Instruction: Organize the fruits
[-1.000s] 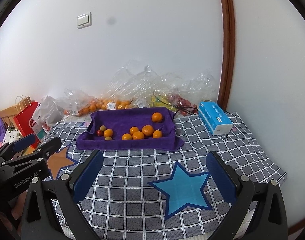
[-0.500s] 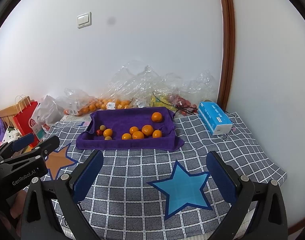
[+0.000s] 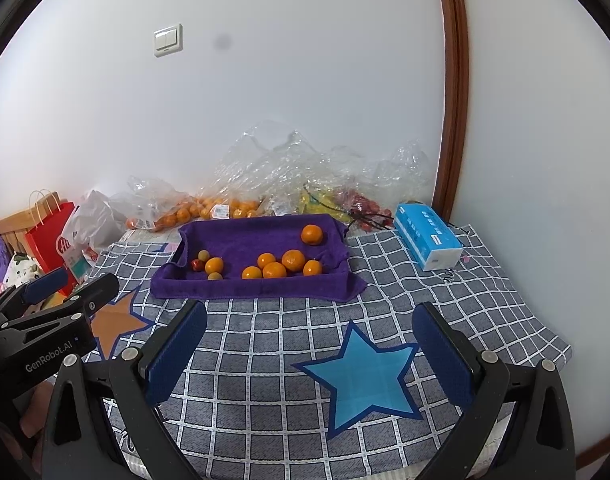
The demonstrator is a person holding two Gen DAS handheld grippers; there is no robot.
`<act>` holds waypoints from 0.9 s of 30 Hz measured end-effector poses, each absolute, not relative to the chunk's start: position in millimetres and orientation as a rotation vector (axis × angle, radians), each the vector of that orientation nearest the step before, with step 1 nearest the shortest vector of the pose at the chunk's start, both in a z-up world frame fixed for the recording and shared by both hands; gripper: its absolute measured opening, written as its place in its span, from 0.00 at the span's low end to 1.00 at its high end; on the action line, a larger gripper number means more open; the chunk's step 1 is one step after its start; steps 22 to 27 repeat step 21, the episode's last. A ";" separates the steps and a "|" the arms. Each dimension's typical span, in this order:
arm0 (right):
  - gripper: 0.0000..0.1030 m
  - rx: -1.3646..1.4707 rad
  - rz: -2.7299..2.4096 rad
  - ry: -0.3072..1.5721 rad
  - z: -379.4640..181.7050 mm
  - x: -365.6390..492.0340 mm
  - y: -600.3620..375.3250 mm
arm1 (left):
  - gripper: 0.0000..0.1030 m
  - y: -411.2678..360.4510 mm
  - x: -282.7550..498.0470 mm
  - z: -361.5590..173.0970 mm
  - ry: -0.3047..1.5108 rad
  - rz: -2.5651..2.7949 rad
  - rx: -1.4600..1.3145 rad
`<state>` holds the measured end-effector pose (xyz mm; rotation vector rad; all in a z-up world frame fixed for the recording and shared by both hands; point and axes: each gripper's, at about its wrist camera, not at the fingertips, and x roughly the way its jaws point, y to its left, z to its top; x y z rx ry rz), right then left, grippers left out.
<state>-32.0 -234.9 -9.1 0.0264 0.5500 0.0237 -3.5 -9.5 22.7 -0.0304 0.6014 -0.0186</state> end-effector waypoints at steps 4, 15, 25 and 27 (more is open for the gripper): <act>0.98 0.029 0.022 0.550 -9.4 -32.1 -235.9 | 0.79 -11.0 -3.1 22.0 0.602 -0.016 -0.031; 0.98 0.034 0.020 0.554 -11.1 -31.5 -237.7 | 0.79 -11.2 -3.6 22.3 0.602 -0.017 -0.031; 0.98 0.035 0.021 0.553 -11.3 -31.6 -237.7 | 0.79 -12.8 -4.4 21.5 0.600 -0.012 -0.032; 0.98 0.035 0.021 0.553 -11.3 -31.6 -237.7 | 0.79 -12.8 -4.4 21.5 0.600 -0.012 -0.032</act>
